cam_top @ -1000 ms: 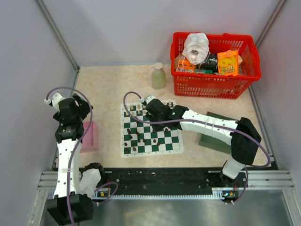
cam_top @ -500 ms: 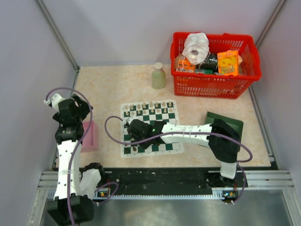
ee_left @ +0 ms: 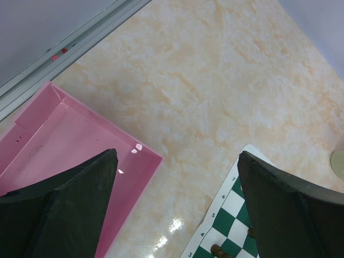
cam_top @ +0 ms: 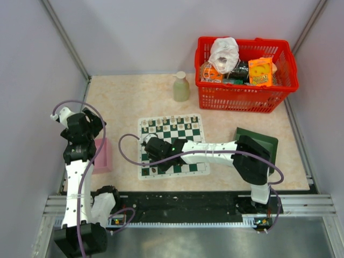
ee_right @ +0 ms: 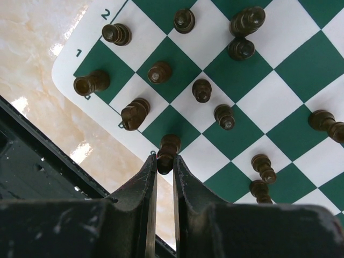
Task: Set up the chess pieces on the board
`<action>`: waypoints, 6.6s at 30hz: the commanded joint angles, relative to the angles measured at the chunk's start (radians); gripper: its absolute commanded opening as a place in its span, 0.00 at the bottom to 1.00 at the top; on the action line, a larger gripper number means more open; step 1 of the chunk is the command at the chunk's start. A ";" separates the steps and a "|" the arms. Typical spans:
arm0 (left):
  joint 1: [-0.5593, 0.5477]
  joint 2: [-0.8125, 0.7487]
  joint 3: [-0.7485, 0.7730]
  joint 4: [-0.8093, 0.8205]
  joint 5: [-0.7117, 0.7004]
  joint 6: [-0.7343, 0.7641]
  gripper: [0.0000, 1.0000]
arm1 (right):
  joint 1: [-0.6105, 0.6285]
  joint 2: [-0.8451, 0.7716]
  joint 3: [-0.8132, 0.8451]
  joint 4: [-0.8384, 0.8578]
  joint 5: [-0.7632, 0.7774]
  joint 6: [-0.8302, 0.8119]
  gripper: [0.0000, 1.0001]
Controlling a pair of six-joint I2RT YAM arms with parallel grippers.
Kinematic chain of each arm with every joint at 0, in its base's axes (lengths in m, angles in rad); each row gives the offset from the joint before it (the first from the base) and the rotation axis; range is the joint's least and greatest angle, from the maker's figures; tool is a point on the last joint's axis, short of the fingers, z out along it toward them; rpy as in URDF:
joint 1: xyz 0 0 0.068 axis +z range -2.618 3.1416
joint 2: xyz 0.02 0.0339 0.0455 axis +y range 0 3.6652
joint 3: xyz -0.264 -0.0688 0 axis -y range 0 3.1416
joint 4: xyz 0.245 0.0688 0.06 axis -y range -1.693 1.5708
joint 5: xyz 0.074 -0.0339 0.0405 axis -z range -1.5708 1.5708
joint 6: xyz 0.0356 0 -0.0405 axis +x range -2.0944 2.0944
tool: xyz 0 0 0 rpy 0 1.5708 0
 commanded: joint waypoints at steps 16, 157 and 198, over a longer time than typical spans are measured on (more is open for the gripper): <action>0.007 -0.005 -0.002 0.044 -0.004 0.003 0.99 | 0.002 0.016 0.009 0.083 -0.004 0.015 0.15; 0.008 -0.068 -0.080 -0.040 -0.026 -0.027 0.99 | -0.168 0.060 0.113 0.011 0.017 -0.102 0.13; 0.008 -0.061 -0.075 -0.037 -0.015 -0.018 0.99 | -0.123 0.042 0.187 -0.026 -0.153 -0.096 0.32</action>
